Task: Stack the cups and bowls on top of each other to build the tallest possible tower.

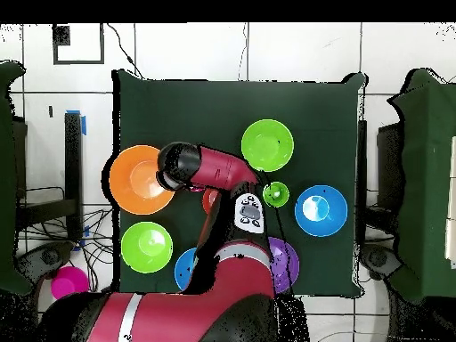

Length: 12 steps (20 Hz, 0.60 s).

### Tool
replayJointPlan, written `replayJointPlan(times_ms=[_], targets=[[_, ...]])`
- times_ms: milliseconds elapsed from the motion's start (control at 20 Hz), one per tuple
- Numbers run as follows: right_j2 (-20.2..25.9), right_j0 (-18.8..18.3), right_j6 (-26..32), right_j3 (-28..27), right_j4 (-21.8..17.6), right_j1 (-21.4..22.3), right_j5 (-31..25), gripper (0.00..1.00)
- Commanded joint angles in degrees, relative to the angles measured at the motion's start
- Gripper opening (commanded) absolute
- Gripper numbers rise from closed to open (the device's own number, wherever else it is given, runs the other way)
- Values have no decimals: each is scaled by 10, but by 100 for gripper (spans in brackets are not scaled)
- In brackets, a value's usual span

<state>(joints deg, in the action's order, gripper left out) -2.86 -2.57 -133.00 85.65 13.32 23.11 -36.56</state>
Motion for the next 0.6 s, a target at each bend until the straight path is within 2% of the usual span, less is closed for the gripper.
replayJointPlan(times_ms=[50,250,400,550,600], targets=[[27,3,-78,5,13,-17,8,100],[20,-3,-39,-40,-11,-29,-15,100],[17,-19,32,-145,-49,-66,-63,100],[31,-30,101,-214,-84,-87,-97,100],[43,-34,140,-229,-103,-91,-98,100]])
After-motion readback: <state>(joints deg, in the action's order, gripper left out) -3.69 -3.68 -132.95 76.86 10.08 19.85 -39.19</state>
